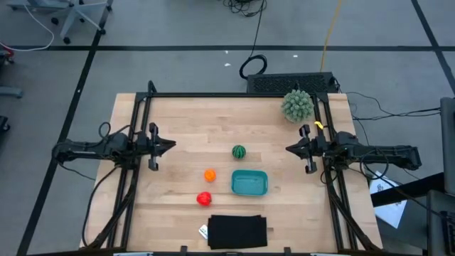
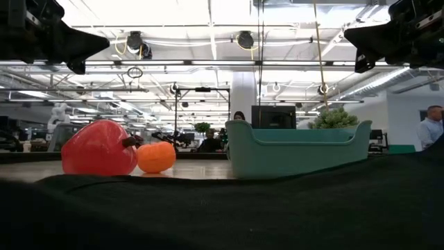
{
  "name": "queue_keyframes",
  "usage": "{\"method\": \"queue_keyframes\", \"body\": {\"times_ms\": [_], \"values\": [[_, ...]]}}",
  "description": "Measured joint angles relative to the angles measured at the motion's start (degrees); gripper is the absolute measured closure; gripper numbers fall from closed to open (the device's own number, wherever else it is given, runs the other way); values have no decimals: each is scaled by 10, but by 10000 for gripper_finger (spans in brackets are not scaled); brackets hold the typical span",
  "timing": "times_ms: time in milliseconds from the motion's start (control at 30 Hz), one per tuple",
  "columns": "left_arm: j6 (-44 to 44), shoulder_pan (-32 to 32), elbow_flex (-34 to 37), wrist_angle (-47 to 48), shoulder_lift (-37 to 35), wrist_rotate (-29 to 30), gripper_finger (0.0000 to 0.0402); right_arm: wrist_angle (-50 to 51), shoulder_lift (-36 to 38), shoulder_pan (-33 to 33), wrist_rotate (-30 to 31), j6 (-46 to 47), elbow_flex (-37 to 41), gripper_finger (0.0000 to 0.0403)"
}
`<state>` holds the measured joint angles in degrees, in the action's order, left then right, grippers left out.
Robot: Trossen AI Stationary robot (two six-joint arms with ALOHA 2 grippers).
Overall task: Pick and placing Produce into tupperware
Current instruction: Put the apple into the blue bin
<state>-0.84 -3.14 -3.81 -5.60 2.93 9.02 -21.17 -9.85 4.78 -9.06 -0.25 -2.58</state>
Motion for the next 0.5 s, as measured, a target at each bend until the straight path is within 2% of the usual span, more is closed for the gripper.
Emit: {"method": "queue_keyframes", "body": {"times_ms": [333, 500], "values": [[-17, -16, -1, -178, 167, -4, 366, 0, 0, 0, 0, -5, 0, 403], [-18, -30, -32, -226, 252, -4, 367, 0, 0, 0, 0, -5, 0, 403]]}}
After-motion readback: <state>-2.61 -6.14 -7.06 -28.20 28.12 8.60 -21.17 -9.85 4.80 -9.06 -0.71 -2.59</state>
